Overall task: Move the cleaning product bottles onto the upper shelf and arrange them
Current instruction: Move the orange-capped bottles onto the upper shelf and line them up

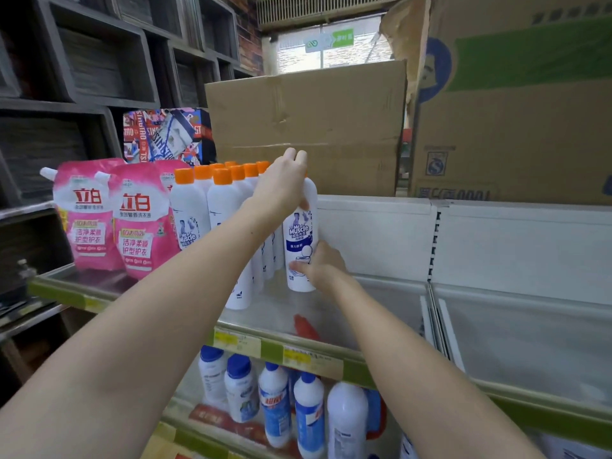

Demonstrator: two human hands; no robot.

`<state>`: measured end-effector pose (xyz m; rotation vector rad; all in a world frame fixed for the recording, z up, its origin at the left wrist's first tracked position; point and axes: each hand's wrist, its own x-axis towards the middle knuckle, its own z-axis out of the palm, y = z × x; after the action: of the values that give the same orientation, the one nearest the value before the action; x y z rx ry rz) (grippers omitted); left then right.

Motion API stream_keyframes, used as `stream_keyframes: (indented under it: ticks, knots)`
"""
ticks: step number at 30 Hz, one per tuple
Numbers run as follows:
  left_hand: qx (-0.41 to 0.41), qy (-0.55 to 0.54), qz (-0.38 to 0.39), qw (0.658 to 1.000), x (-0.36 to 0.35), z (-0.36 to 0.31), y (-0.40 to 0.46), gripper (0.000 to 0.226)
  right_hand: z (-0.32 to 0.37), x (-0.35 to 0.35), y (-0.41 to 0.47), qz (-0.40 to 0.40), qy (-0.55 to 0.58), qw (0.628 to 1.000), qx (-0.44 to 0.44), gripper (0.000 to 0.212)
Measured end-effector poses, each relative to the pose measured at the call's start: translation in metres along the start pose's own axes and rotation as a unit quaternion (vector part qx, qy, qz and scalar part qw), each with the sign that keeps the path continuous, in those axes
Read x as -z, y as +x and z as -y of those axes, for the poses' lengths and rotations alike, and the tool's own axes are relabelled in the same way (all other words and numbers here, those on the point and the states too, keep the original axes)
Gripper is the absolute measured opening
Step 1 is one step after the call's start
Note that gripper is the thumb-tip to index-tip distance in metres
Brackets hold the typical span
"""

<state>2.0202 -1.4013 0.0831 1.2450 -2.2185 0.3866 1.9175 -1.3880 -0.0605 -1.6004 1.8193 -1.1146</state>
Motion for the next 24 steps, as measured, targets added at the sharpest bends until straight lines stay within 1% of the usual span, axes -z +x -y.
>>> stream_keyframes:
  ticks: [4,8,12,16,17,18,20,21,23,24]
  knots:
    - [0.002,0.004,-0.002,1.0,-0.017,0.013,0.021,0.066,-0.001,-0.011,0.029,-0.022,0.005,1.0,0.002,0.045]
    - [0.001,-0.01,-0.015,1.0,-0.036,0.027,0.038,0.066,-0.004,-0.022,0.054,-0.028,0.007,1.0,-0.002,0.046]
    - [0.004,-0.021,-0.034,0.999,-0.051,0.036,0.05,0.067,-0.008,-0.027,0.07,-0.031,-0.001,1.0,0.003,0.036]
    - [-0.003,-0.031,-0.044,0.999,-0.056,0.04,0.051,0.068,-0.01,-0.03,0.075,-0.039,0.003,0.999,-0.007,0.031]
    - [-0.003,-0.027,-0.047,0.999,-0.058,0.04,0.05,0.066,-0.009,-0.03,0.074,-0.038,-0.004,0.999,-0.011,0.025]
    - [-0.002,-0.018,-0.05,0.999,-0.059,0.039,0.049,0.064,-0.008,-0.029,0.072,-0.038,-0.007,0.999,-0.011,0.025]
    - [-0.008,0.001,-0.05,0.999,-0.061,0.037,0.048,0.059,-0.006,-0.029,0.069,-0.036,-0.017,0.999,-0.012,0.041]
    - [-0.018,0.012,-0.048,0.999,-0.06,0.036,0.048,0.057,-0.003,-0.028,0.066,-0.035,-0.029,0.999,-0.016,0.041]
    - [-0.041,0.056,-0.04,0.997,-0.055,0.035,0.045,0.057,0.005,-0.023,0.058,-0.019,-0.056,0.998,-0.021,0.026]
    - [-0.049,0.084,-0.037,0.995,-0.052,0.035,0.043,0.058,0.008,-0.019,0.054,-0.011,-0.069,0.997,-0.026,0.025]
